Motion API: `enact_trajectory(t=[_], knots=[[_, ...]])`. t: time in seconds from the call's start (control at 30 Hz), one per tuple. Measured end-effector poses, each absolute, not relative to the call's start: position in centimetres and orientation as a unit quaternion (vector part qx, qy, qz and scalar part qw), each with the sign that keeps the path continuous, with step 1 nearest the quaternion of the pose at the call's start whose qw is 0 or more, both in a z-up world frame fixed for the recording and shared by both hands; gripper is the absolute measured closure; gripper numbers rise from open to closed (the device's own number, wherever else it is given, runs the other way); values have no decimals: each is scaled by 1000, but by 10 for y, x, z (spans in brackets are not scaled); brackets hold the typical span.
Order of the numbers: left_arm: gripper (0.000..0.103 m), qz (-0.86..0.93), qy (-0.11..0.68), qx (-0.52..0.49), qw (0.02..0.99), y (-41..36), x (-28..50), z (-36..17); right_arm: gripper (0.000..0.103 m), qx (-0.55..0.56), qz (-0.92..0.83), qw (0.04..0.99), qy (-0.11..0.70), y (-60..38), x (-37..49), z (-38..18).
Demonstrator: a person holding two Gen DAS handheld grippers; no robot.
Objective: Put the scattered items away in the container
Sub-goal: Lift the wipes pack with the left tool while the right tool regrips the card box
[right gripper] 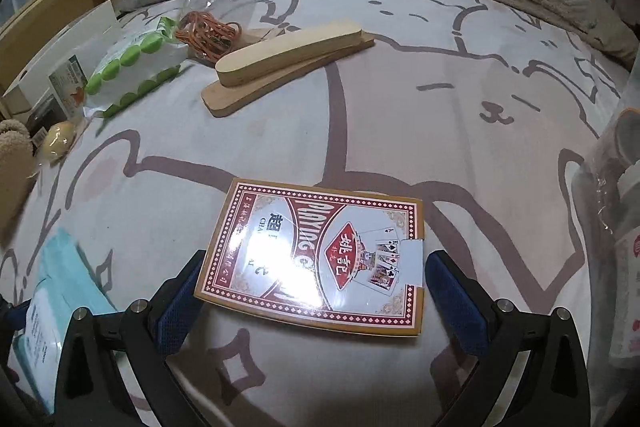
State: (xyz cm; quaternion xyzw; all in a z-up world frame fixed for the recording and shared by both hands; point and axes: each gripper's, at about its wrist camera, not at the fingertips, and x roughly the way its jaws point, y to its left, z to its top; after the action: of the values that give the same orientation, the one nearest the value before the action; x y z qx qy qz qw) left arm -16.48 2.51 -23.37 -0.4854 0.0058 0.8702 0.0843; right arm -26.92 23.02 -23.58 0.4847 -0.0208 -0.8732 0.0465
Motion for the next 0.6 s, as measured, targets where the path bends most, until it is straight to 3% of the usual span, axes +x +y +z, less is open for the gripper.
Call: enact_trajectory(t=[0.33,0.43,0.6], knots=[[0,872,18,-483,75,28,-164,-237,0,470,-881,48,-24,230,-264,-235],[0,871,4,-486,71,26,-166,-235,10,456,-889,40,-24,230,-261,-231],[1,871,-32,-485,71,23,-168,-231,10,450,-892,35,-21,230,-259,-232]])
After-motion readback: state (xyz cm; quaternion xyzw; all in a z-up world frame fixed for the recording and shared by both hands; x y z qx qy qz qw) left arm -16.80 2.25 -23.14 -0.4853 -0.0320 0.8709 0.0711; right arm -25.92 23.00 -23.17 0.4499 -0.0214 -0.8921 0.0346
